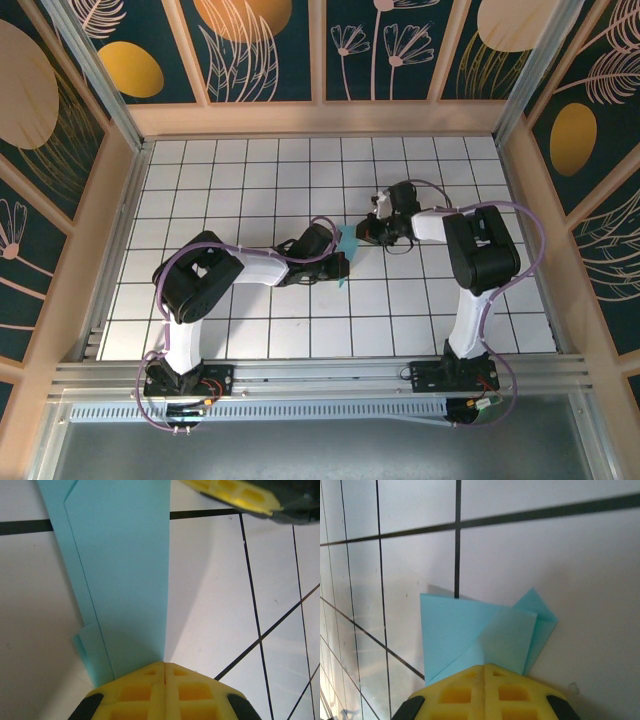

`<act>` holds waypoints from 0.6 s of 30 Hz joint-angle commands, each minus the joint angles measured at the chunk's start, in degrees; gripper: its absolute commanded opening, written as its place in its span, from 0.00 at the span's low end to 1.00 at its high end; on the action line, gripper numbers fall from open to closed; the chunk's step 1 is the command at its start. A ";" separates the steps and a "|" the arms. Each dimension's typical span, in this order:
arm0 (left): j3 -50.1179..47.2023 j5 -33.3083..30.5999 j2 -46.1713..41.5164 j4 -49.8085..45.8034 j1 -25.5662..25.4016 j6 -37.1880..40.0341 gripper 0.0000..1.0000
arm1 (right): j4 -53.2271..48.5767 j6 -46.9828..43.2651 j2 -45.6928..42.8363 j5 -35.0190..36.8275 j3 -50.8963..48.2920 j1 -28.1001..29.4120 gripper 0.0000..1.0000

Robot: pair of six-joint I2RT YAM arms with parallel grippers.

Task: Fold a paper plane with a square sheet of paper (fold left side to right side)
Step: Fold the wing for the fifth time at the center of the table.

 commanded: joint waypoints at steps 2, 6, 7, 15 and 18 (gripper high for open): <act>-2.60 -1.66 2.03 -11.40 0.08 0.77 0.02 | 1.29 -1.48 2.74 6.35 2.81 -4.24 0.00; -2.52 -1.77 2.07 -11.24 0.00 0.64 0.02 | 0.54 -1.92 3.92 6.32 4.34 -5.66 0.00; -2.46 -1.74 2.12 -11.29 0.00 0.67 0.02 | 0.15 -2.15 4.34 6.22 4.92 -6.02 0.00; -2.71 -2.12 1.59 -10.70 -0.12 0.43 0.02 | -2.47 -2.87 2.26 6.22 8.05 -7.73 0.00; -2.46 -2.06 1.59 -10.61 -0.21 0.40 0.02 | -2.61 -2.42 -1.49 5.10 6.38 -7.61 0.00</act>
